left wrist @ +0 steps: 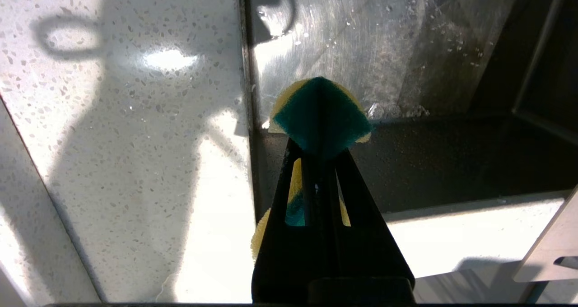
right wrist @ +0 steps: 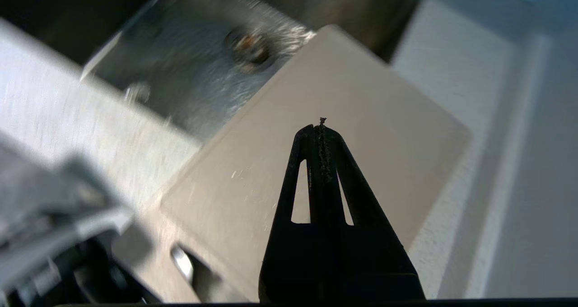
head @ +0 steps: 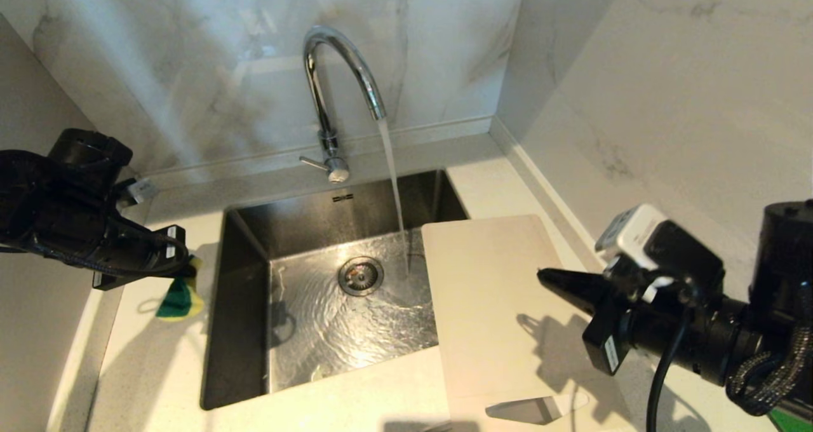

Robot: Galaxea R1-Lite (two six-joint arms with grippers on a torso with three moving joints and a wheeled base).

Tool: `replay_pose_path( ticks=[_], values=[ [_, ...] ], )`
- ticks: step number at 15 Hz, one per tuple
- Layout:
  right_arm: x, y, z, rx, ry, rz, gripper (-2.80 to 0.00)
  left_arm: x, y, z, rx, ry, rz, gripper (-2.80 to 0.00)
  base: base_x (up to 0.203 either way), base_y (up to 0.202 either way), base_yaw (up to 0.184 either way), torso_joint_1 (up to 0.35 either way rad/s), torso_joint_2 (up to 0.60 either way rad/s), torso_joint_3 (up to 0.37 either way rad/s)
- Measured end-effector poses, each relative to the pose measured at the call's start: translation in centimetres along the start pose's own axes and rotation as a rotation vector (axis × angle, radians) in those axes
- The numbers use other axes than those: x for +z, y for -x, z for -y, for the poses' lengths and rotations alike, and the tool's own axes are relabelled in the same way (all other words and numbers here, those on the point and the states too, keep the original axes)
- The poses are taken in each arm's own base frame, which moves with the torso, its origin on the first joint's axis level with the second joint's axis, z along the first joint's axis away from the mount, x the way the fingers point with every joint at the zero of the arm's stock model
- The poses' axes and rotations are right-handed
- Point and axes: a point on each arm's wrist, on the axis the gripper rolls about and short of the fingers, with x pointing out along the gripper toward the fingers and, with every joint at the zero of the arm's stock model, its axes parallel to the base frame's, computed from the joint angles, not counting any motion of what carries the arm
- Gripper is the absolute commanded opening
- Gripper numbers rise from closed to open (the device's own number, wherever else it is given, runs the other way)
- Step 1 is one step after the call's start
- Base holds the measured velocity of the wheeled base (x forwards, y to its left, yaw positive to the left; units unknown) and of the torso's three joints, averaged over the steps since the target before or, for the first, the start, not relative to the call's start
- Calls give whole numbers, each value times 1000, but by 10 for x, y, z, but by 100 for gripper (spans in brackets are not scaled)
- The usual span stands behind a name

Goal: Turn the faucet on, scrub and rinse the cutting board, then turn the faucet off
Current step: Put down the cleaning cloth

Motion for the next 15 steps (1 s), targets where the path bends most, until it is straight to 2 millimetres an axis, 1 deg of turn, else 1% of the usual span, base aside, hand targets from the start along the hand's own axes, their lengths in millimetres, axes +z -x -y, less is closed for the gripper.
replay_pose_path(
  ticks=[1,3,6,7,9,12,15],
  values=[
    [8,6,6,-67,-77,18,-280,-1,0,0,1,-3,-3,-280,0,0,0,0,0,0],
    [14,22,19,-177,-163,48,-280,-2,0,1,2,-6,-4,-280,0,0,0,0,0,0],
    [12,44,38,-312,-200,66,-280,-3,1,2,0,-7,-5,-280,0,0,0,0,0,0],
    [10,51,42,-333,-216,74,-280,-3,1,2,-1,-5,-4,-280,0,0,0,0,0,0],
    [4,63,39,-345,-231,78,-280,-5,1,2,-2,-4,-10,-280,0,0,0,0,0,0],
    [-3,80,26,-361,-245,69,-280,-7,0,2,0,-5,-18,-280,0,0,0,0,0,0],
    [-15,103,12,-436,-293,-4,-280,-8,0,1,3,0,-21,-280,0,0,0,0,0,0]
  ],
)
